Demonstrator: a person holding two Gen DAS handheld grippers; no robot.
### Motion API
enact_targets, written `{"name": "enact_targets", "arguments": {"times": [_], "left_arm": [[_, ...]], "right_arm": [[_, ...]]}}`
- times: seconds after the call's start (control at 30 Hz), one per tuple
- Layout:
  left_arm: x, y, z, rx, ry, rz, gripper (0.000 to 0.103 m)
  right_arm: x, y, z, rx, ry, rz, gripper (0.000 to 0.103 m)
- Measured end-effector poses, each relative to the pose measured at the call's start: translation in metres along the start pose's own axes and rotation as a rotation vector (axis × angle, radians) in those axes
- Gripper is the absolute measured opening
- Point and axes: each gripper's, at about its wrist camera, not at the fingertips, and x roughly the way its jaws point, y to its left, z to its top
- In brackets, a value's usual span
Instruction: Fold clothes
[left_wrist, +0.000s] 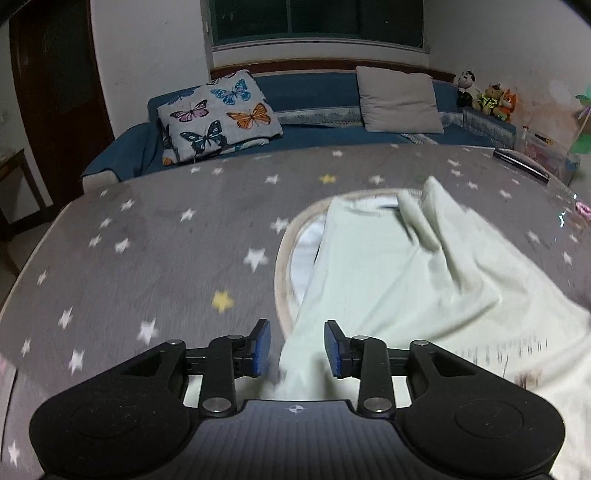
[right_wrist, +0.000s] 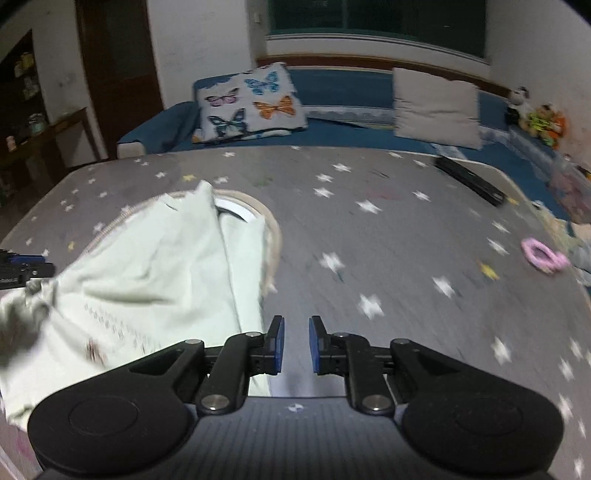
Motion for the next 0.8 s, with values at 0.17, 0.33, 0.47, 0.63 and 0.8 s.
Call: {"name": "enact_targets", "arguments": {"times": [0.17,0.33,0.47,0.63,0.8], "left_arm": [[0.030,-0.010,0.034,0.020,-0.016,-0.014,0.041],[0.071,-0.022,0.059,0.038,-0.012,-0.043,0.042],[0.103,-0.027,0.072,0.039,0.006,-0.058,0.044],[0.127,-0.026,0.080,0.026,0.003,-0.069,0.044],[0.141,-0.028,0.083,0.037,0.017,-0.101,0.043]], "right_arm": [[0.046,0.012,0.038,-0.036,0.005,0.054,0.014],[0.095,0.021,0.064,-0.029,0.020,0.073,0.014],[0.123,0.022,0.075,-0.018,0.033,0.075,0.014],[0.141,0.023,0.078,-0.024,0.050,0.091,0.015],[0.155,0.023,0.078,-0.030,0.061,0.099,0.015]]}}
